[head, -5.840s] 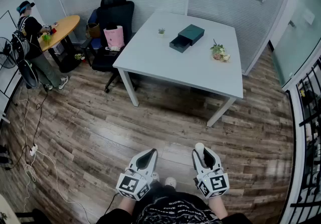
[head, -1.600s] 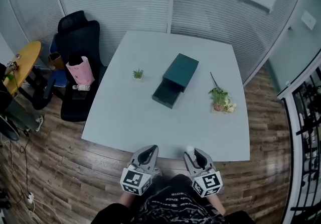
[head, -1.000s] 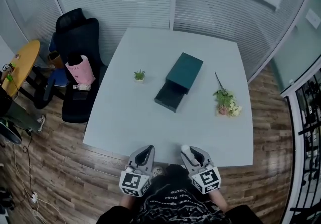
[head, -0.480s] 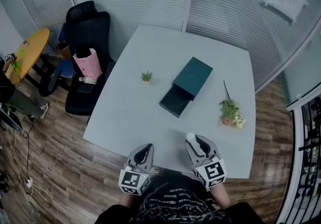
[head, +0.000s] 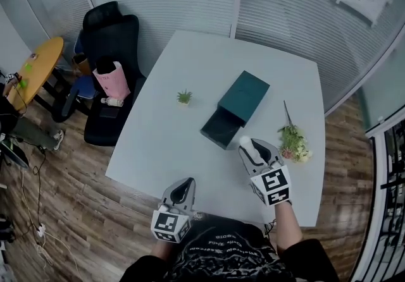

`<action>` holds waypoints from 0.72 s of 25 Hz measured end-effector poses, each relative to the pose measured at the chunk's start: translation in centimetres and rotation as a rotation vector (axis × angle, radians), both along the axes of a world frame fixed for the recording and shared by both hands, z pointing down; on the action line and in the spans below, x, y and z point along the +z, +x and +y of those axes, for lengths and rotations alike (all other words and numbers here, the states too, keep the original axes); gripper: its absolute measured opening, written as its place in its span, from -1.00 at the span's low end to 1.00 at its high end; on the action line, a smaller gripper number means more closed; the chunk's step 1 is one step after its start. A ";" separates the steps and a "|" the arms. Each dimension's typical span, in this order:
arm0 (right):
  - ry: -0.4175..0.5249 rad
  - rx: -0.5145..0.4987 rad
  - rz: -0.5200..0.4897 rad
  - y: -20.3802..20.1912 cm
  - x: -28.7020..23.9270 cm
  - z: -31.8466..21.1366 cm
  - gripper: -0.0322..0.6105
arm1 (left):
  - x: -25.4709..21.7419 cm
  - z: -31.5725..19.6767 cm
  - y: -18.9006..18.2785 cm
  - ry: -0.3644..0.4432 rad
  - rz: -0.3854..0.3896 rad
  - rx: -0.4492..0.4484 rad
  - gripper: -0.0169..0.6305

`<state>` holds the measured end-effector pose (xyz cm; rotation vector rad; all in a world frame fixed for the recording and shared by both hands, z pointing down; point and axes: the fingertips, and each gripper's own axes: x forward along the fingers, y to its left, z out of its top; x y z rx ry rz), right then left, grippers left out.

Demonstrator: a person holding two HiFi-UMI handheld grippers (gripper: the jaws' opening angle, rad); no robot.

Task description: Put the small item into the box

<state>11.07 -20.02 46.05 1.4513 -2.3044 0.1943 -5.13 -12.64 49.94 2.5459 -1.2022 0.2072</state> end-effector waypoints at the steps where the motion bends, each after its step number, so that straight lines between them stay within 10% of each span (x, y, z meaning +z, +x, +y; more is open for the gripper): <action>1: -0.011 0.000 0.005 0.3 0.0 -0.8 -0.45 | 0.1 -0.1 0.1 -0.002 -0.003 0.004 -0.89; 18: -0.147 -0.148 0.131 -0.5 3.4 -12.1 -0.45 | 0.6 -2.1 -2.0 -0.041 -0.024 -0.092 -0.89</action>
